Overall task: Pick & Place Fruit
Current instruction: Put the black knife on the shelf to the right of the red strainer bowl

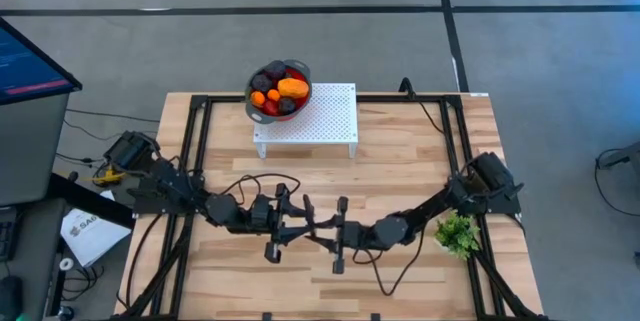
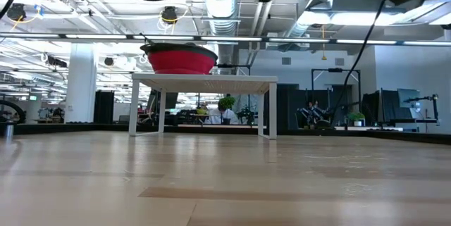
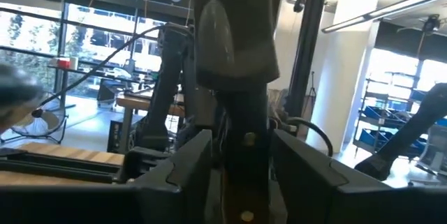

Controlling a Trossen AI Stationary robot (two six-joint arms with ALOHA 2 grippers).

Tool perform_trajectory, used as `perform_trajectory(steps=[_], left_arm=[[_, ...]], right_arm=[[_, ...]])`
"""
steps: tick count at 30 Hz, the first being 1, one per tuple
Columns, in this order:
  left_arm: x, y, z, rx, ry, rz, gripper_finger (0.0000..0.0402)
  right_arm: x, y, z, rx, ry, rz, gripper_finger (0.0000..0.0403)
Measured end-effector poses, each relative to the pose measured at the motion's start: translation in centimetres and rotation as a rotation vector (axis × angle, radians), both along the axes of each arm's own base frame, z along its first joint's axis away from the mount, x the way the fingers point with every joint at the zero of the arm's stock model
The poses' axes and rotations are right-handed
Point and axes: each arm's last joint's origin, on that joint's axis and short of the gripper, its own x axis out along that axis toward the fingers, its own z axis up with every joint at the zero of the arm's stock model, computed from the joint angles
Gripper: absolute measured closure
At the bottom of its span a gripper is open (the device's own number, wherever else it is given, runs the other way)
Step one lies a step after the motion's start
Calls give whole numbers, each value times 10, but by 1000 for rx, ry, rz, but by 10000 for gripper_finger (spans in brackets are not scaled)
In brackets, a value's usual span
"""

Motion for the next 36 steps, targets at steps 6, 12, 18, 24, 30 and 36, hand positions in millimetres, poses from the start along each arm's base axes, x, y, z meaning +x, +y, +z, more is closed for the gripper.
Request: perform_trajectory(steps=[6,12,18,24,30,36], left_arm=[[-1,-1,-6,38,33,-56,201],[-6,2,-24,23,124,-45,155],[-12,7,-38,-68,179,-15,149],[-13,8,-41,-90,191,-10,161],[-13,8,-41,-90,191,-10,172],[-13,8,-41,-89,190,-10,179]], right_arm=[[-24,9,11,10,39,-173,317],[-54,-10,41,122,184,-243,317],[-74,-81,56,373,461,-321,308],[-75,-163,49,605,679,-361,314],[-75,-225,44,766,773,-335,305],[-65,-255,67,795,894,-379,308]])
